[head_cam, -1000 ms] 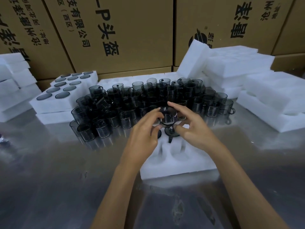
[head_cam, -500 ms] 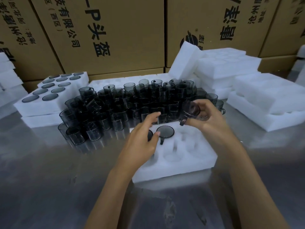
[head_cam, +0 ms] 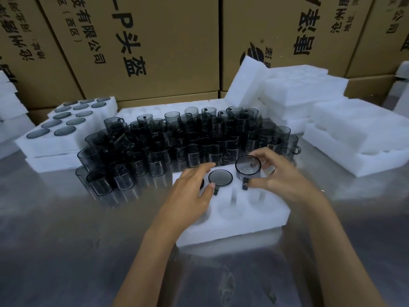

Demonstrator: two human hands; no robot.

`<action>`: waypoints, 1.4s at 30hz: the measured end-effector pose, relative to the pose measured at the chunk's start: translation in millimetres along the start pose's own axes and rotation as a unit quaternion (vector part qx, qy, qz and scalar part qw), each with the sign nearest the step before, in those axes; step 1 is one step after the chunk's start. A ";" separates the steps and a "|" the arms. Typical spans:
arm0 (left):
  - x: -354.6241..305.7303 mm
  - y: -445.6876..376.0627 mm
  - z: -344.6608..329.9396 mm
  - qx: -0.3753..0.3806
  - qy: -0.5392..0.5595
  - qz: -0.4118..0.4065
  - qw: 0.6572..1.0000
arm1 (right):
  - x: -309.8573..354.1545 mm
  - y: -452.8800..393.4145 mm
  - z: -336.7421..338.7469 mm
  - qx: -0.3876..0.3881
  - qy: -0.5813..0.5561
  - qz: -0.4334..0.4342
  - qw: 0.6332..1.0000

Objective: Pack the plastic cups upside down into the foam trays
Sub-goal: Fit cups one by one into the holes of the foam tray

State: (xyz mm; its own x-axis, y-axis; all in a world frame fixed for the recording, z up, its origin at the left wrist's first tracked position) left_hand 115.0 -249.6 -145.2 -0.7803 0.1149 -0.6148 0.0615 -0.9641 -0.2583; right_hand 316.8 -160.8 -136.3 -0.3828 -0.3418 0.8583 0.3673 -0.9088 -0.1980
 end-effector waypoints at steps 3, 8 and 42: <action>-0.8 -0.4 0.0 -0.001 -0.003 -0.003 1.000 | -9.1 -1.8 -2.5 0.033 0.031 -0.023 0.999; -0.8 -0.9 -0.2 -0.002 -0.011 -0.005 1.000 | -16.8 -4.1 2.6 0.017 0.039 -0.065 0.997; -1.8 1.6 5.4 0.005 0.027 -0.005 1.000 | -1.5 -97.5 -42.8 0.065 0.328 -0.120 0.935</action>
State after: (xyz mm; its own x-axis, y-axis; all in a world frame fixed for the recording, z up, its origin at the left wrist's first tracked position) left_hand 113.2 -252.7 -140.5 -0.7467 0.1366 -0.6510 0.0479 -0.9651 -0.2574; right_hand 245.3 -82.0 -138.6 -0.8898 -0.2429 0.3864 0.2864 -0.9563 0.0585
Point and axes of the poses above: each hand's wrist, its own y-axis away from the middle knuckle, its own z-axis out of the back of the hand, x = y × z, the point moved 8 cm from there along -y, towards the middle knuckle, and after that the axes turned 3 degrees about y, right-handed, at the moved point
